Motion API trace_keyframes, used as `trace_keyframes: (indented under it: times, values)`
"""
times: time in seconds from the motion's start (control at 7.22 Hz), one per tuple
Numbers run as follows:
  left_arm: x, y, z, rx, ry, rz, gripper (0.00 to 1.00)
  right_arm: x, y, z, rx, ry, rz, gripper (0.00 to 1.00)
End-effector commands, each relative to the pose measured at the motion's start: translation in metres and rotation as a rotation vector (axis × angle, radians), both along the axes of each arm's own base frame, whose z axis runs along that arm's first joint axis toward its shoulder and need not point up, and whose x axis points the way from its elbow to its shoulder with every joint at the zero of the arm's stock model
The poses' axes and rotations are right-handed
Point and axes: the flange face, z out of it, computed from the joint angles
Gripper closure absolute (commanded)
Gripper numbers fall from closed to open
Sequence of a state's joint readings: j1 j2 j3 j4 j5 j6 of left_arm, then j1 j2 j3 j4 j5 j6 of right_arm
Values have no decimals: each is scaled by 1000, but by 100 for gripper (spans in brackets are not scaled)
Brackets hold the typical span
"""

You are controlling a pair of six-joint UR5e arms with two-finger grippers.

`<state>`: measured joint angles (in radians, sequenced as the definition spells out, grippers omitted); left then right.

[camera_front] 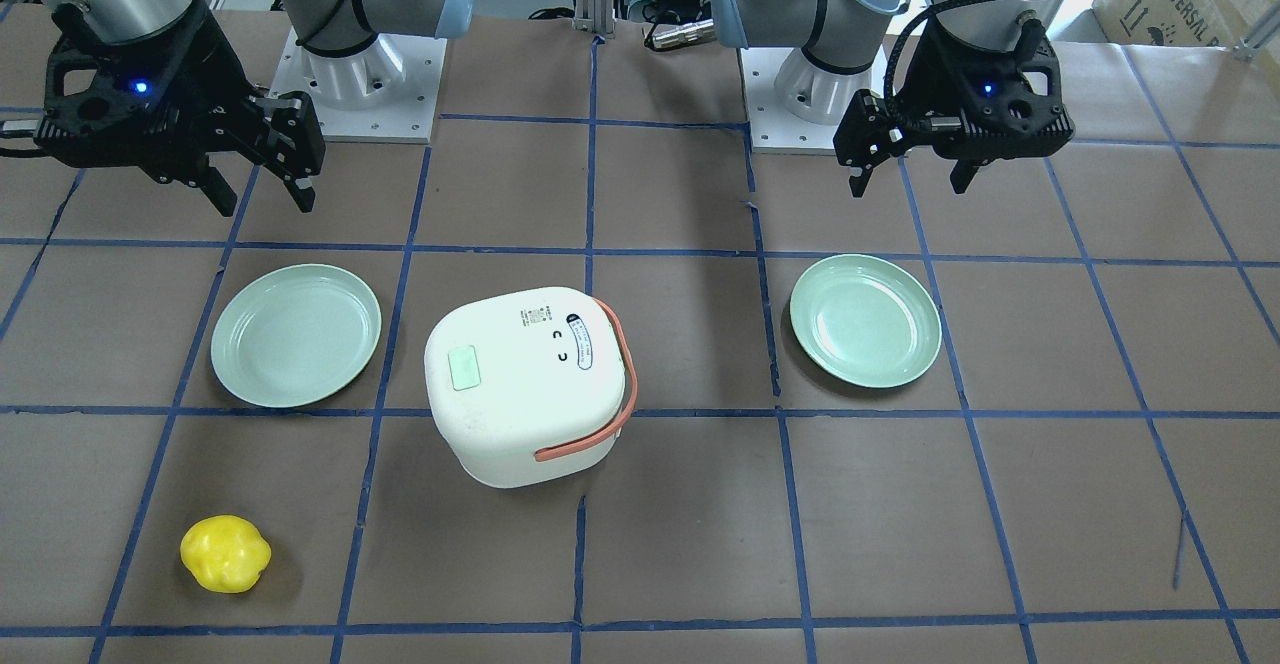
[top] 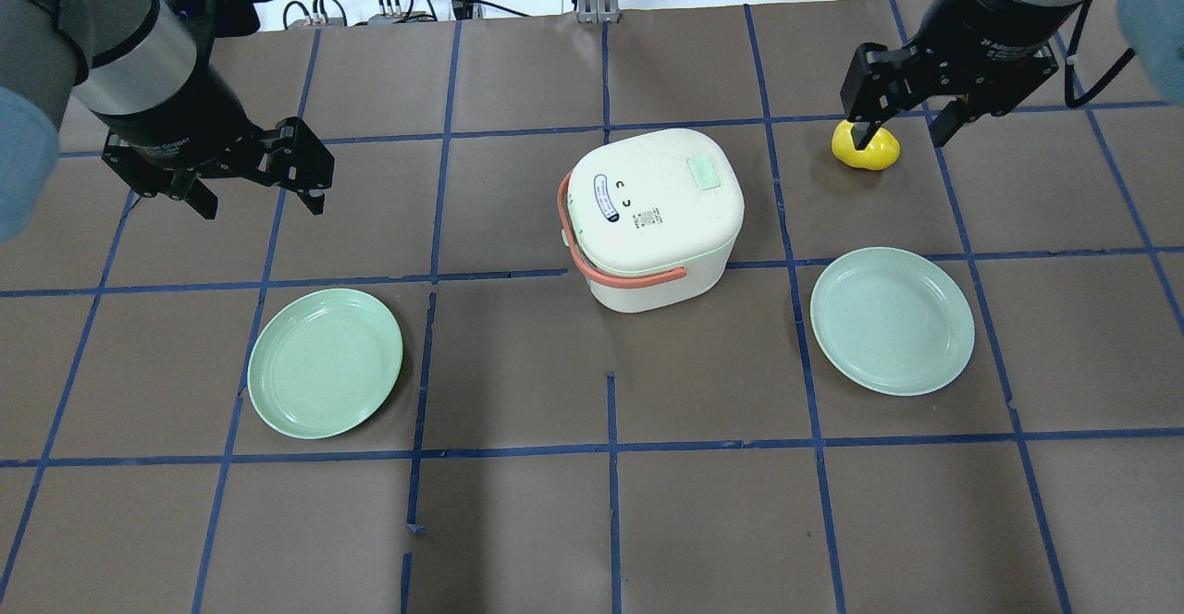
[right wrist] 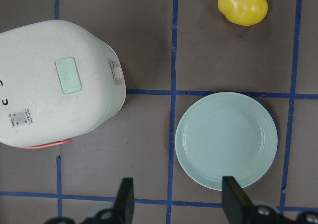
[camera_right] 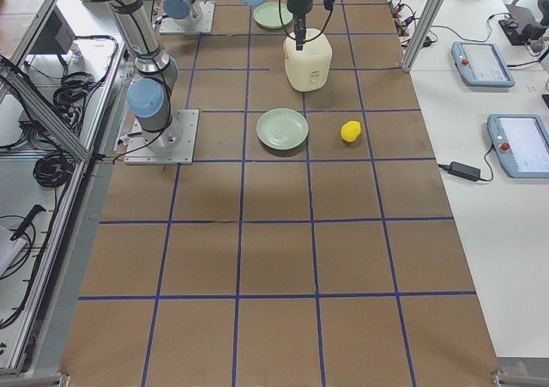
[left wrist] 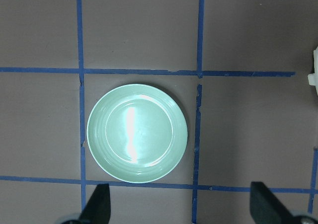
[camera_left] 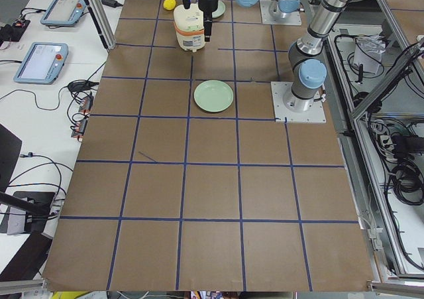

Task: Press rice cooker button
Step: 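Lift the right gripper up from beside the yellow pepper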

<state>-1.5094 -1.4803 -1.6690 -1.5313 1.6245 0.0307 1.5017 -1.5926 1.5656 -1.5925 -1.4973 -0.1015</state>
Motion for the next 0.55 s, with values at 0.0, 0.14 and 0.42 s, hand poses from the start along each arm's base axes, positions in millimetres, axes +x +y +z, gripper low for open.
trace_keyframes:
  times: [0.0,0.14,0.42]
  values:
    - [0,0,0,0,0,0,0,0,-1,-1,-1,0,3,95]
    - [0,0,0,0,0,0,0,3,-7,-6,1,-23,9,94]
    - [0,0,0,0,0,0,0,22,-26,-31,18,-110,63,93]
